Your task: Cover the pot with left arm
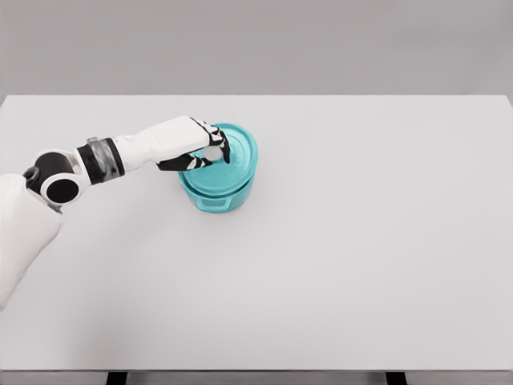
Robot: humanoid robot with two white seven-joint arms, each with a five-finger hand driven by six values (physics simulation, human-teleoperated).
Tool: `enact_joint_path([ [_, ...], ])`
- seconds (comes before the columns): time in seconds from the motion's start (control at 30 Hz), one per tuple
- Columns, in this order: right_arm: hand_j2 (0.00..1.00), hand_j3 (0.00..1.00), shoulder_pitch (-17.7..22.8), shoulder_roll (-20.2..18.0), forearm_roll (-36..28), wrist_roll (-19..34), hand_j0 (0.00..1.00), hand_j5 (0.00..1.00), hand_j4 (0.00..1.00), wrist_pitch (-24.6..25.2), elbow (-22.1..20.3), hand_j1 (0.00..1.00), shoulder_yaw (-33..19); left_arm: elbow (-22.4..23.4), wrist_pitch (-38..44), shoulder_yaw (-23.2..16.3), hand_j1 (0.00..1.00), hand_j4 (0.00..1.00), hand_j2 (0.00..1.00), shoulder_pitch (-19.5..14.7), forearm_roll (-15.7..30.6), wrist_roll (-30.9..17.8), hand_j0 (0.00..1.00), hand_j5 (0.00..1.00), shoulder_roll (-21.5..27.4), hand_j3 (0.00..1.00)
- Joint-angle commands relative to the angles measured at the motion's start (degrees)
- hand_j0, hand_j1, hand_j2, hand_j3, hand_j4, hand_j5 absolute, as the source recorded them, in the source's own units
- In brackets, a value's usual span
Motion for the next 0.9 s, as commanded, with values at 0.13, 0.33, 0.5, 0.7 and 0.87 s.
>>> enact_joint_path([
  [0.13, 1.0, 1.0, 0.0, 0.01, 0.01, 0.01, 1.0, 1.0, 1.0, 0.0, 0.02, 1.0, 0.01, -0.37, 0.11, 0.03, 0.5, 0.5, 0.5, 0.0, 0.74, 0.02, 0.5, 0.5, 0.36, 0.5],
  [0.33, 1.0, 1.0, 0.0, 0.01, 0.01, 0.01, 1.0, 1.0, 1.0, 0.0, 0.02, 1.0, 0.01, -0.63, 0.11, 0.03, 0.5, 0.5, 0.5, 0.0, 0.83, 0.02, 0.5, 0.5, 0.62, 0.5],
  [0.5, 1.0, 1.0, 0.0, 0.01, -0.08, 0.01, 1.0, 1.0, 1.0, 0.0, 0.02, 1.0, 0.01, -0.81, 0.11, 0.12, 0.5, 0.5, 0.5, -0.09, 1.09, 0.02, 0.5, 0.5, 1.15, 0.5],
  [0.7, 1.0, 1.0, 0.0, 0.01, 0.01, 0.01, 1.0, 1.0, 1.0, 0.0, 0.02, 1.0, 0.01, -3.8, 0.11, 0.21, 0.5, 0.5, 0.5, 0.26, 1.88, 0.02, 0.5, 0.5, 2.82, 0.5],
  [0.87, 1.0, 1.0, 0.0, 0.01, 0.01, 0.01, 1.0, 1.0, 1.0, 0.0, 0.02, 1.0, 0.01, -3.71, 0.11, 0.21, 0.5, 0.5, 0.5, 0.44, 1.89, 0.02, 0.5, 0.5, 3.0, 0.5],
])
